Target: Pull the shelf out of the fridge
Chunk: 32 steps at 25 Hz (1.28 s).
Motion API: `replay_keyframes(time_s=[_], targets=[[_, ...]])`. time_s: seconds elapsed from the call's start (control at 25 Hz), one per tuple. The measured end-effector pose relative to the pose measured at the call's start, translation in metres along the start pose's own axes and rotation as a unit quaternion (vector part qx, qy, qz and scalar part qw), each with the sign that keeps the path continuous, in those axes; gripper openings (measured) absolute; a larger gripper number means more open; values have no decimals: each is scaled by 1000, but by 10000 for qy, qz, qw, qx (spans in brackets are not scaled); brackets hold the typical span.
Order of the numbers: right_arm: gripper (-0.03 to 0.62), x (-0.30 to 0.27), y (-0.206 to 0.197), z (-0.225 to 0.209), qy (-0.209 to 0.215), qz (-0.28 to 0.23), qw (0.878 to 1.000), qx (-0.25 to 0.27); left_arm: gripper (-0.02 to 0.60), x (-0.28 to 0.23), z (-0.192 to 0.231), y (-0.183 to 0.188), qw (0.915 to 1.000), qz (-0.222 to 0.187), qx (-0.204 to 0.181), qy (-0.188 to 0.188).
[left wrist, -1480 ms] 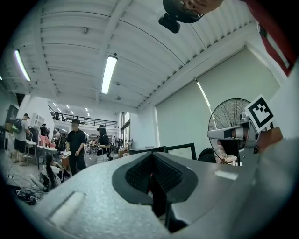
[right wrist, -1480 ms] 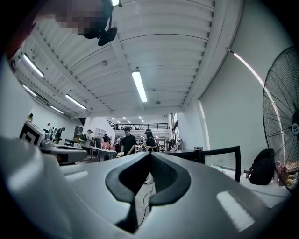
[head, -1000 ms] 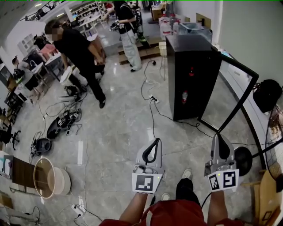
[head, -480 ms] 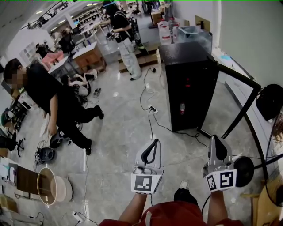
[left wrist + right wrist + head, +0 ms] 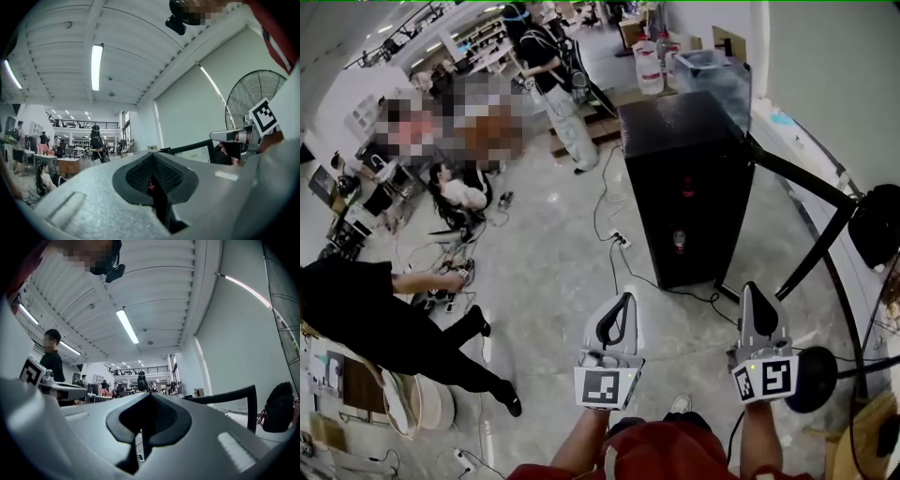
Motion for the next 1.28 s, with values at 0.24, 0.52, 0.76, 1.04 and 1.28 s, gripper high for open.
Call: replay_keyframes(time_s=[0.24,0.52,0.76,1.04,1.28], targets=[[-2,-19,-16,-32,-42,18,10000,-52,2,-39,-11,-18,9999,42,-48,-84],[-2,-52,-40,-63,-175,69,9998,37,2,-95,-12,-49,9996,15,70,-278],[-2,-109,-55,-84,-115,46,9995,275,2,-157,7,-78,9992,-139,279,-268],[-2,-188,-71,-104,-23,65,9992,404,2,-232,28,-99,9985,-217,345,-359],[-2,-226,-95,-106,-9,182,9989,427,2,-267,47,-123,9981,-202,415,-402]])
Point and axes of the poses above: the fingertips, and each gripper's own axes: x backward along the fingers, z to its left, y out of its top, the point moved 5 cm from there along x, backward along the fingers, and after that the axes turned 12 degrees about -z, right-handed, at the moved point
